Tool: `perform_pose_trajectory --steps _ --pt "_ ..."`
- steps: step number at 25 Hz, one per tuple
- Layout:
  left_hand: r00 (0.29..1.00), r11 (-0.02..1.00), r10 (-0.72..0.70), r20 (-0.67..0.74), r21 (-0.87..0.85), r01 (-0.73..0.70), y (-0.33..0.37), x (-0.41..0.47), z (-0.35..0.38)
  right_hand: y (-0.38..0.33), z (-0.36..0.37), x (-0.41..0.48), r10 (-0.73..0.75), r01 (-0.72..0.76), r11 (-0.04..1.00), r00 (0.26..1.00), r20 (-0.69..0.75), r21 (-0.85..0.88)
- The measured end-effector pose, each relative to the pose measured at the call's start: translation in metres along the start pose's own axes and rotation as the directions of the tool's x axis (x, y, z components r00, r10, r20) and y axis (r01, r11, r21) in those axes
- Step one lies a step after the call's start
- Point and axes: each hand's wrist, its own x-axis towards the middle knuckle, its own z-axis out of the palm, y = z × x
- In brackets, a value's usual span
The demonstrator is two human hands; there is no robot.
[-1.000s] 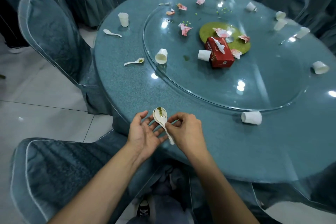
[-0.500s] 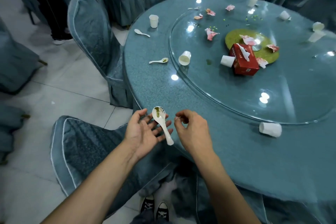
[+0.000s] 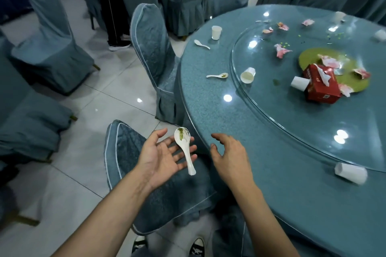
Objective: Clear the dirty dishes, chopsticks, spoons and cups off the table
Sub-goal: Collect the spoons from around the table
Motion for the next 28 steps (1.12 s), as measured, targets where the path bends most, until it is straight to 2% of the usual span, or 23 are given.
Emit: perform_pose_trajectory --steps 7,13,20,28 --pt "1.000 0.998 -0.009 0.006 0.062 0.008 0.051 -0.021 -0.047 -0.047 0.039 -0.008 0.002 -0.003 0.999 1.000 -0.031 -0.051" --pt "0.998 0.989 -0.052 0.047 0.144 0.044 0.117 -0.041 -0.100 -0.117 0.089 -0.027 0.040 -0.043 0.998 0.996 -0.085 -0.037" --pt "0.991 0.979 -0.105 0.087 0.182 0.088 0.182 -0.060 -0.161 -0.190 0.141 -0.042 0.099 -0.105 0.994 0.984 -0.145 -0.034" --pt "0.986 0.978 -0.145 0.087 0.165 0.129 0.234 -0.054 -0.203 -0.241 0.176 -0.019 0.091 -0.100 0.994 0.985 -0.146 -0.054"
